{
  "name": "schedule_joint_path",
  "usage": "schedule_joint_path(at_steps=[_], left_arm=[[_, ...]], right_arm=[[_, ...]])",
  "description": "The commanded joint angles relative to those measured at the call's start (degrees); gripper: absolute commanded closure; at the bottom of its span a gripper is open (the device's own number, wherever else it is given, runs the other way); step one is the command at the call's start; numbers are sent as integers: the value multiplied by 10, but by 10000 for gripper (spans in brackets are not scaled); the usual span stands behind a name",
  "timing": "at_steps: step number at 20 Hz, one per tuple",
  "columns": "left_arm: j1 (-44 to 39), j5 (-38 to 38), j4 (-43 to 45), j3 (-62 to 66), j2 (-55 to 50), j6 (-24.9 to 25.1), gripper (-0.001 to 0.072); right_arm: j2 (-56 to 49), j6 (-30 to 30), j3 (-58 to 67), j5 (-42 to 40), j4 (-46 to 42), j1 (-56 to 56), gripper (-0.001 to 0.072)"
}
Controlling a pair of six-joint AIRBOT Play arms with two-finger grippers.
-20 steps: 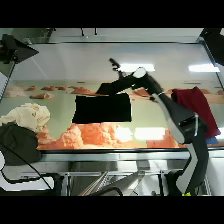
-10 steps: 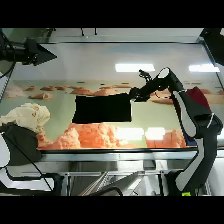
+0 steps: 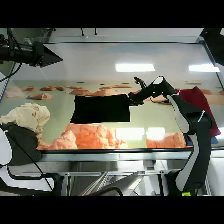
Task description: Fold the shirts.
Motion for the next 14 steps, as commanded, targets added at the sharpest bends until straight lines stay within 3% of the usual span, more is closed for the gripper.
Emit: schedule_joint_path(at_steps=[1,7,10,14], left_arm=[[-1,-9,0,0,0,-1,691],[-1,-14,-1,0,0,-1,691],[-1,-15,-1,0,0,-1,691],[-1,-15,-1,0,0,-1,691]], right_arm=[[24,-56,4,34,156,-3,695],[94,-53,93,-18,268,-89,696],[100,-7,138,-75,333,-165,696],[133,54,156,-146,333,-260,697]])
